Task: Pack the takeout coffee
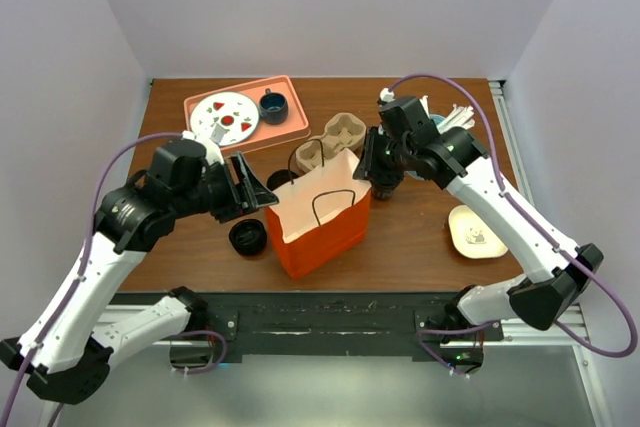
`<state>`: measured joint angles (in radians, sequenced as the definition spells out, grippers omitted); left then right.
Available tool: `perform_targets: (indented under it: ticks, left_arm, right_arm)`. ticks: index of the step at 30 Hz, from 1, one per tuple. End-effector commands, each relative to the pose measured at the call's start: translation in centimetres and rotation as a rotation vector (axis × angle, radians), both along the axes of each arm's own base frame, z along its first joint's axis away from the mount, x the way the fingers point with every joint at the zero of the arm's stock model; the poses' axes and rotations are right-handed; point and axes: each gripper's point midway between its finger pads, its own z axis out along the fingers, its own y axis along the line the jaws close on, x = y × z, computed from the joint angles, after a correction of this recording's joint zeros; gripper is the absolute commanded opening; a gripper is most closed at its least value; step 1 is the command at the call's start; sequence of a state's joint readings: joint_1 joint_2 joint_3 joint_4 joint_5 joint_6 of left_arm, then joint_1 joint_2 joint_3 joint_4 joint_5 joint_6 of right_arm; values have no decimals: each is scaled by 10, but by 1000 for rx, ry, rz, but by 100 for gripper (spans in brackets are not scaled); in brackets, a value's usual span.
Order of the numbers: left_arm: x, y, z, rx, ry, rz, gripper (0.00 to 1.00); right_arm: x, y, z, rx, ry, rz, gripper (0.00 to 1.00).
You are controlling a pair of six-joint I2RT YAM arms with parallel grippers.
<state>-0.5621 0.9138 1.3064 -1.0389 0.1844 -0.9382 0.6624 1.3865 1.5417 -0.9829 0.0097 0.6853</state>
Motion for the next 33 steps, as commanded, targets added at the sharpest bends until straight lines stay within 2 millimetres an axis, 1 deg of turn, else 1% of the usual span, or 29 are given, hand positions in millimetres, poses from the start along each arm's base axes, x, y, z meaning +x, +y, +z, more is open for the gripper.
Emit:
perform_targets:
  ticks: [1, 2, 3, 4, 6, 7, 8, 9, 10, 11, 12, 13, 15, 16, 17, 18, 19, 20, 21, 22, 24, 25, 26, 27, 28, 30, 31, 32, 33]
  left_arm:
    - [-1, -16, -7, -15, 36, -45, 63]
    - [0, -17, -11, -4, 48, -48, 63]
    - [0, -19, -13, 4, 53, -56, 63]
    - [1, -19, -15, 13, 53, -60, 63]
    - [3, -23, -23, 45, 69, -67, 63]
    - [4, -23, -25, 64, 70, -73, 62]
    - [6, -26, -26, 82, 74, -82, 62]
    - [8, -26, -28, 103, 73, -79, 62]
    - [9, -30, -32, 121, 79, -93, 61]
    - [11, -33, -30, 125, 73, -99, 61]
    - [11, -35, -32, 136, 78, -107, 59]
    - [12, -38, -36, 158, 88, -119, 57]
    - [14, -35, -36, 208, 83, -115, 53]
    - [16, -37, -33, 225, 79, -118, 50]
    - [16, -31, -36, 262, 86, -109, 47]
    - [18, -28, -36, 288, 78, -113, 45]
    - [21, -27, -32, 304, 72, -108, 42]
    - [21, -18, -34, 348, 75, -93, 37]
    - [22, -15, -33, 371, 70, -95, 35]
    - [22, -13, -29, 380, 59, -94, 34]
    - [20, -6, -32, 419, 64, -101, 34]
    - [18, -4, -31, 425, 64, -105, 34]
    - [15, 0, -33, 440, 76, -109, 34]
    - [13, 2, -32, 442, 65, -121, 34]
    - [9, 2, -34, 437, 71, -135, 34]
    - [4, 4, -32, 424, 62, -144, 36]
    - [1, 4, -34, 419, 69, -153, 36]
    - [-1, 5, -34, 417, 69, -156, 38]
    - [-3, 7, -33, 412, 61, -158, 39]
  right_arm:
    - [1, 9, 45, 102, -102, 42, 34]
    - [0, 8, 50, 96, -121, 61, 38]
    - [0, 8, 56, 98, -137, 68, 40]
    - [1, 8, 68, 109, -166, 77, 40]
    - [2, 8, 80, 99, -201, 107, 42]
    - [3, 6, 96, 109, -242, 113, 42]
    - [6, 4, 97, 81, -250, 120, 42]
    - [9, 2, 101, 67, -268, 113, 42]
    - [12, -1, 112, 62, -303, 105, 42]
    - [18, -2, 113, 45, -316, 111, 42]
    - [21, -2, 117, 45, -328, 111, 42]
    - [25, -2, 126, 53, -352, 109, 42]
    - [36, -1, 129, 38, -373, 108, 42]
    - [41, 0, 134, 37, -394, 104, 42]
    - [47, 2, 129, 22, -390, 114, 42]
    - [51, 2, 131, 23, -397, 118, 42]
    - [56, 2, 130, 21, -398, 122, 42]
    - [63, 2, 127, 4, -402, 128, 42]
    - [71, 2, 123, -9, -396, 122, 42]
    - [81, -2, 120, -27, -396, 104, 42]
    - [100, -3, 112, -62, -390, 94, 42]
    - [110, -11, 110, -86, -395, 70, 42]
    - [118, -12, 108, -96, -397, 62, 42]
    - [130, -9, 98, -112, -381, 64, 42]
    - [140, -12, 95, -120, -384, 63, 43]
    - [153, -10, 85, -145, -377, 72, 43]
    - [165, -10, 63, -184, -335, 69, 43]
    - [172, -12, 55, -207, -323, 65, 44]
    - [178, -11, 53, -218, -324, 67, 45]
